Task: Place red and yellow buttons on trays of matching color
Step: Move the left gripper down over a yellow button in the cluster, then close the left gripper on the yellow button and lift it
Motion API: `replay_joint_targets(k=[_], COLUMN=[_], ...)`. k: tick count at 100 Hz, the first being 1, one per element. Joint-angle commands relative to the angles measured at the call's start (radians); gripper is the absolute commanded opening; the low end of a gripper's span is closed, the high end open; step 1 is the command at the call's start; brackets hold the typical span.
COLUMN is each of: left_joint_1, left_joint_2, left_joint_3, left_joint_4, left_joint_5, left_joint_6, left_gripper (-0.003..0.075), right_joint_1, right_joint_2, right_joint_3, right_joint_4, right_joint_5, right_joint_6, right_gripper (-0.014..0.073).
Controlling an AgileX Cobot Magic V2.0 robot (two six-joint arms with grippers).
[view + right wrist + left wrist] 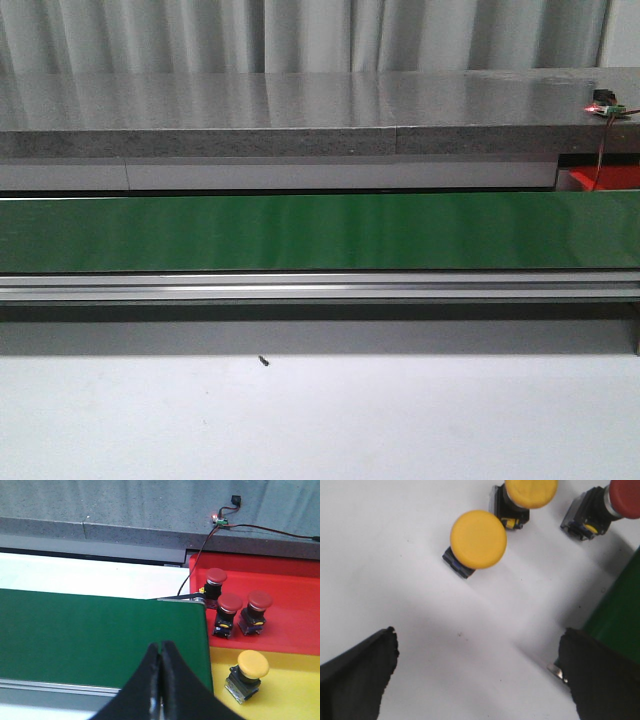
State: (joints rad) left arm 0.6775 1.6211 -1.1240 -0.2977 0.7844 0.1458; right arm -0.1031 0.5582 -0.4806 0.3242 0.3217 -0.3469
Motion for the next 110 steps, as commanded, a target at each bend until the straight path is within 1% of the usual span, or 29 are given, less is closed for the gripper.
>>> replay_joint_targets(k=[1, 36, 70, 75, 80, 99, 110], left_joint_1=[0.001, 0.001, -0.002, -0.002, -0.002, -0.002, -0.002], left_joint_2=[0.012, 0.197, 0.293, 0.3, 0.304, 0.304, 0.304], left_joint_3=[-0.081, -0.238, -0.272, -0.273, -0.273, -0.274, -0.274], left_joint_4=[-0.012, -0.012, -0.022, -0.022, -0.022, -0.022, -0.024], left_joint_5=[-0.01, -0.005, -0.017, -0.022, -0.028, -0.053, -0.055], left_joint_6=[0.001, 0.001, 0.001, 0.003, 0.003, 0.008, 0.036], left_gripper=[0.062, 0.062, 0.0612, 0.0585, 0.0542, 0.0323, 0.0251], right_joint_1=[0.0, 0.0, 0.0, 0.0, 0.0, 0.0, 0.0], right_joint_2=[-0.001, -0.001, -0.001, -0.001, -0.001, -0.001, -0.001], right_joint_3=[-0.025, -0.025, -0.025, -0.025, -0.025, -0.025, -0.025], right_joint_4=[0.011, 0.011, 0.011, 0.011, 0.011, 0.011, 0.011], right_joint_5=[-0.074, -0.074, -0.073, -0.073, -0.073, -0.073, -0.073], right_joint_6=[-0.01, -0.01, -0.01, -0.01, -0.01, -0.01, -0.01], right_gripper=[-0.0121, -0.0121, -0.0121, -0.0121, -0.0121, -0.0121, -0.0121])
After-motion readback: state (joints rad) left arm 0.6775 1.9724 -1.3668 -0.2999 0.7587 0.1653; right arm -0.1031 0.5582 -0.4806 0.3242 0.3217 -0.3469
